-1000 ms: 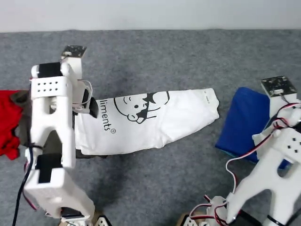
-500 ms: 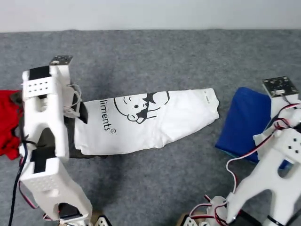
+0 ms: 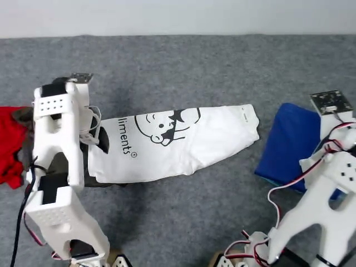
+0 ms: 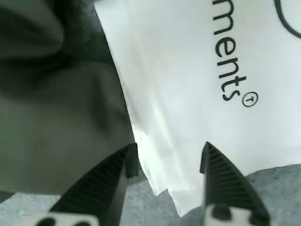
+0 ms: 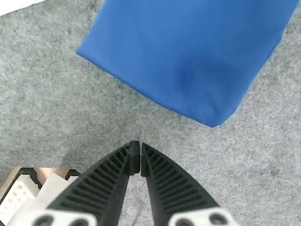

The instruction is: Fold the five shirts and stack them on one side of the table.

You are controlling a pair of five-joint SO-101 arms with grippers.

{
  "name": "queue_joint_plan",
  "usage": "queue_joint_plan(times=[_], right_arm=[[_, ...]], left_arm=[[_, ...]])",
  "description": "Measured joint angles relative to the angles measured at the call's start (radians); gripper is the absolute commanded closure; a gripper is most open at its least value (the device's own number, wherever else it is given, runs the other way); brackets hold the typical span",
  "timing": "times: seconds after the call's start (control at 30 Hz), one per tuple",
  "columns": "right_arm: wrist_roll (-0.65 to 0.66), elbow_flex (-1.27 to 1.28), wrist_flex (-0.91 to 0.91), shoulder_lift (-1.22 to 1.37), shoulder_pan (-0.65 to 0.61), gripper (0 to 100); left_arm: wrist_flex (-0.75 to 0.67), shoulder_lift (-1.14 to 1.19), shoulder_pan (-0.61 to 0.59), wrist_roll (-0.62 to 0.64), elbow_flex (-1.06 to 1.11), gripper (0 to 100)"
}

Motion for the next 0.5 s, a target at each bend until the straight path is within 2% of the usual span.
queue_joint_plan(times=[0.33, 0.5], right_arm=[[0.0, 0.0, 0.0, 0.0, 0.0, 99.0], [0.0, 0.0, 0.0, 0.0, 0.0, 99.0]], left_arm=[[-0.11, 0.0, 0.003, -0.006, 0.109, 79], [-0.121, 0.005, 0.003, -0.005, 0.115, 85]])
